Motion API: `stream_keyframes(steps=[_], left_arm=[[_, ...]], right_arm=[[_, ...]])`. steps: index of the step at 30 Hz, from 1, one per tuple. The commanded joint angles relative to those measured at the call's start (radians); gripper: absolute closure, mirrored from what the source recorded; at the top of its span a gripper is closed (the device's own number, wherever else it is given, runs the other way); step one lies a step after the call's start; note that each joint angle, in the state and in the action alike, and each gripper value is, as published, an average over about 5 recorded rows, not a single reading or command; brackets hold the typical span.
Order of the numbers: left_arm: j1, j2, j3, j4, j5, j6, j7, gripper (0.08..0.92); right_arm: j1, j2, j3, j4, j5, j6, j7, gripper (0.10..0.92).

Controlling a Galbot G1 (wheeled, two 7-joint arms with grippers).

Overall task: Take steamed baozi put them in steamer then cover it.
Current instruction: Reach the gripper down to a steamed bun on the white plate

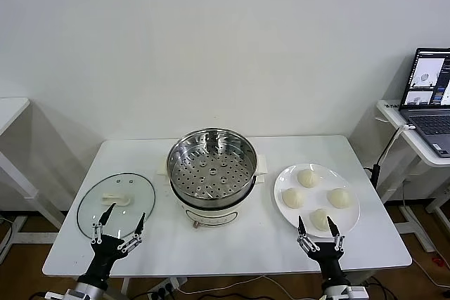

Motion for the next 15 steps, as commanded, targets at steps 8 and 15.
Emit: stream_keyframes(steps=[8,15], left_arm=[[0.003,0.0,0.009,-0.035,0.01,-0.011,0.001,0.177],[-0.005,-0.001,0.019,-0.041,0.014,-0.013,-0.003,0.177]], right_arm=[[0.565,-0.182,-0.085,-0.218,0.205,-0.256,0.096,0.203],[0.916,-0.277,-0.267,-0.514,0.322,-0.31,-0.005,0.203]])
